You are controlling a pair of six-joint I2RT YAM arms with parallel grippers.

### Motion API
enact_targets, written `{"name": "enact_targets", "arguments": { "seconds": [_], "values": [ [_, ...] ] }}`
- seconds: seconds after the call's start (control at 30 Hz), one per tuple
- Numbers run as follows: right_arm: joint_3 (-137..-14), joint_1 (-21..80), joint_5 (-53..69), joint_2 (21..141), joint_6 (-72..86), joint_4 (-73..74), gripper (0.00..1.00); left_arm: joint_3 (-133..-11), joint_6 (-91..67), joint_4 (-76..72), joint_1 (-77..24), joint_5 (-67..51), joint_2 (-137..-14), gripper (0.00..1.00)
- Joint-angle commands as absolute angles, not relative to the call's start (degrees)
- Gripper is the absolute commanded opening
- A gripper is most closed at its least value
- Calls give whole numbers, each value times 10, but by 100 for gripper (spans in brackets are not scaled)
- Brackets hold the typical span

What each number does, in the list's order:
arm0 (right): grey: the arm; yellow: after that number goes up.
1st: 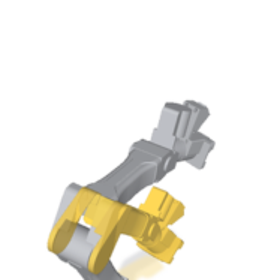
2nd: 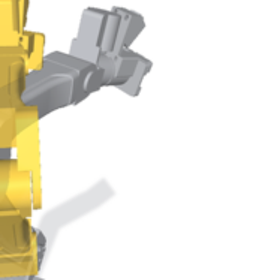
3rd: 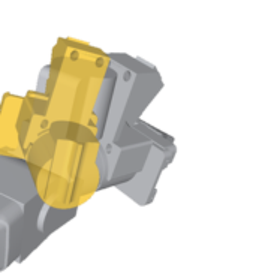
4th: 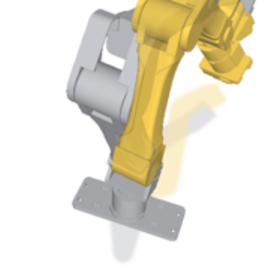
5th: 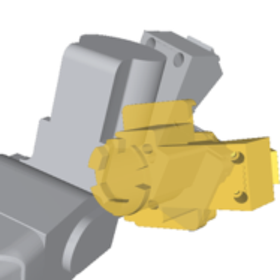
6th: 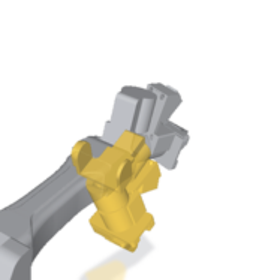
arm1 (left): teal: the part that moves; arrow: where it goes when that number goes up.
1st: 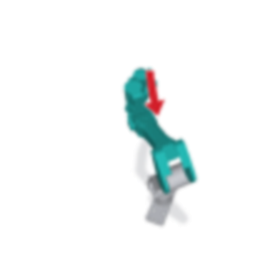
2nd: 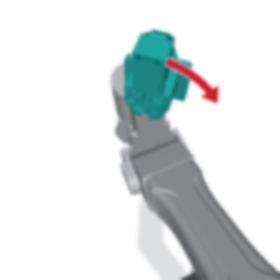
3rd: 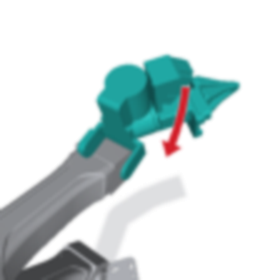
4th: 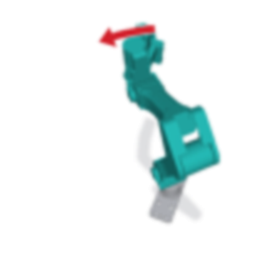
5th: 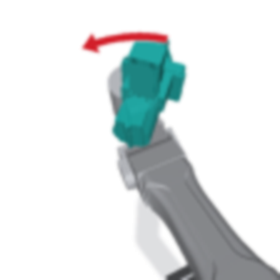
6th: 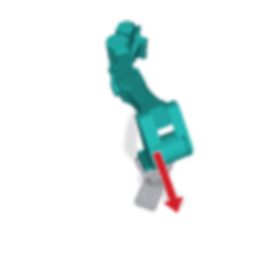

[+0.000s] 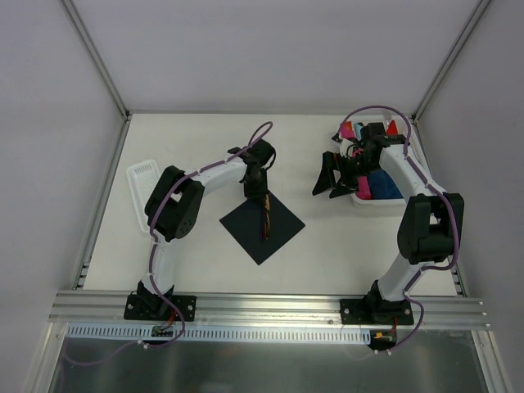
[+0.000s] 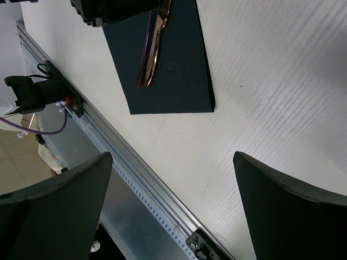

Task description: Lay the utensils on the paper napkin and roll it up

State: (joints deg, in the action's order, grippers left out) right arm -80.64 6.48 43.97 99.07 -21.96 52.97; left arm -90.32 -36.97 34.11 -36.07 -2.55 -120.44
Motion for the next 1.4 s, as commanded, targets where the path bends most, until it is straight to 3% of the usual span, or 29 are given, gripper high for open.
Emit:
{"name": "enact_targets", "arguments": {
  "seconds": [0.0, 0.4, 0.83, 0.93, 1.17, 1.37],
  "values": [
    [-802, 62, 448, 988, -229, 541, 99, -898, -381, 341, -366, -25, -1211, 8],
    [-801, 62, 450, 985, -229, 541, 99, -899, -387, 339, -366, -30, -1206, 15],
    [-792, 77, 453, 952, -263, 536, 98, -915, -383, 347, -350, -36, -1079, 36],
    [-786, 108, 439, 926, -282, 525, 93, -900, -397, 352, -319, -53, -1029, 37],
    [-725, 299, 323, 854, -304, 429, 58, -796, -396, 353, -212, -121, -897, 38],
    [-692, 501, 149, 867, -322, 359, 48, -711, -387, 366, -142, -181, -807, 41]
  ]
}}
